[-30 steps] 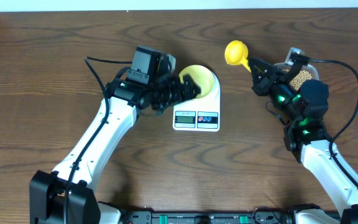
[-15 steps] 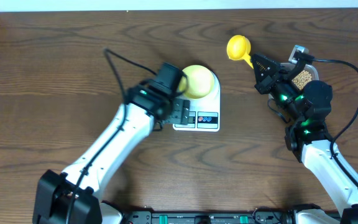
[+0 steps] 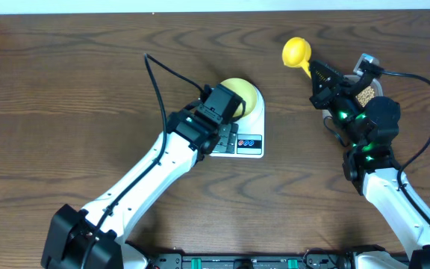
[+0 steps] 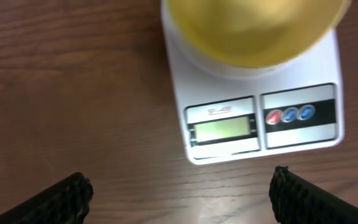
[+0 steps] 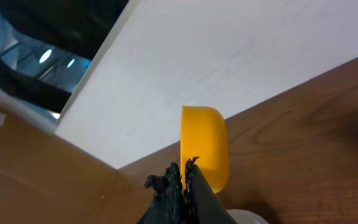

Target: Scoop item into bowl and weigh 50g on scale

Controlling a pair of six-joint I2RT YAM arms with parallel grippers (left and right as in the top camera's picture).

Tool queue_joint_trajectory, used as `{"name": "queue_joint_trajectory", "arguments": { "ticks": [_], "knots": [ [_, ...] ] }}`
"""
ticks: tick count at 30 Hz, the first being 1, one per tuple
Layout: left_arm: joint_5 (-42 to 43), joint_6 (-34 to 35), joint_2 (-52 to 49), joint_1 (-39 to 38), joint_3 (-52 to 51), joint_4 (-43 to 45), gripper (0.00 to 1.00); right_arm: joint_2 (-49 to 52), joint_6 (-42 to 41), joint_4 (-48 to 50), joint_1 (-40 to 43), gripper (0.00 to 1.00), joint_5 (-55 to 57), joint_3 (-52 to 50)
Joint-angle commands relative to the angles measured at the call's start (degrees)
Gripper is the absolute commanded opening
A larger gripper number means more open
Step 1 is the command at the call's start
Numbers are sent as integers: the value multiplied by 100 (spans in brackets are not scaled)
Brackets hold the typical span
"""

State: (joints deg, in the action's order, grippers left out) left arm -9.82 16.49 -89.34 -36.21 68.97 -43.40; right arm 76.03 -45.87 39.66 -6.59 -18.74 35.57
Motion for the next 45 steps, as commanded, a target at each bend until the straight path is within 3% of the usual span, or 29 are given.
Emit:
{"name": "queue_joint_trajectory", "arguments": {
  "ticks": [1, 45],
  "knots": [
    [-90, 31, 44, -175, -20, 66, 93, 17, 50, -2, 33, 1, 278, 81],
    [-90, 138, -1344, -610, -24, 992, 93, 17, 76, -452, 33, 1, 426, 79]
  ]
}}
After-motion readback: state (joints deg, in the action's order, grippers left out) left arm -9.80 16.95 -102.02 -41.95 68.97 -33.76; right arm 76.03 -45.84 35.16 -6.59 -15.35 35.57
